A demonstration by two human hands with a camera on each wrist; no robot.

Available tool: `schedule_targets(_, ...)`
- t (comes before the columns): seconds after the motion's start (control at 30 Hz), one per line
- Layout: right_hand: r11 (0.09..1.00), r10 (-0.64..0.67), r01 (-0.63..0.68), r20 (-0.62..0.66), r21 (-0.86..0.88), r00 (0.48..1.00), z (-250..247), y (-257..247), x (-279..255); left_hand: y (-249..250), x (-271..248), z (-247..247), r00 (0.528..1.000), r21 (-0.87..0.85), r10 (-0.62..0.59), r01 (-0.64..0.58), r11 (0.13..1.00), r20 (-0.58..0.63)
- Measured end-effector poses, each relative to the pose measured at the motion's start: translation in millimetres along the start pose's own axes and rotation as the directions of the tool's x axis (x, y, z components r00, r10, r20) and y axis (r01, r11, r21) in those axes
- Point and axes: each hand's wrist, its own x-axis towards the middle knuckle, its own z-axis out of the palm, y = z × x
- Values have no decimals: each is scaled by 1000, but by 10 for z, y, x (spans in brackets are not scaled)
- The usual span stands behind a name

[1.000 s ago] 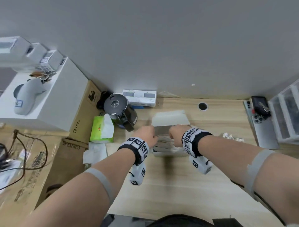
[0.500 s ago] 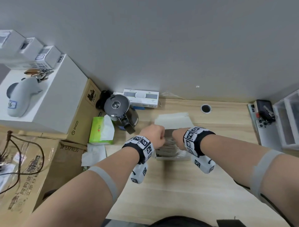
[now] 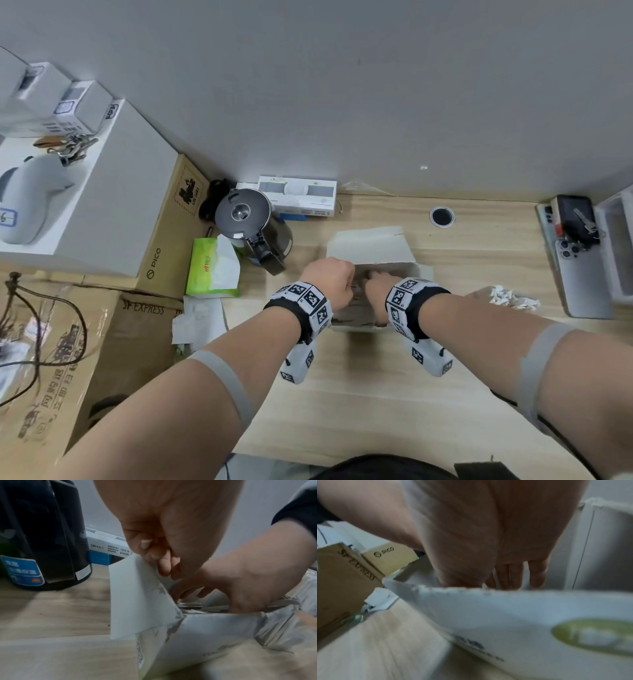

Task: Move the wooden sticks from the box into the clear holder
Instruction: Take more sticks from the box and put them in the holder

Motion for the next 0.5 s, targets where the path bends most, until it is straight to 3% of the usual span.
schedule_targets(0.3,994,-16,9,-68,-109,998,135,13,57,-40,60,44,997,-52,-66,64,997,-46)
schedule_targets(0.5,996,-21,9,-139,-87,990,227,18,88,-70,65,47,993,-64,-75,70,996,-87)
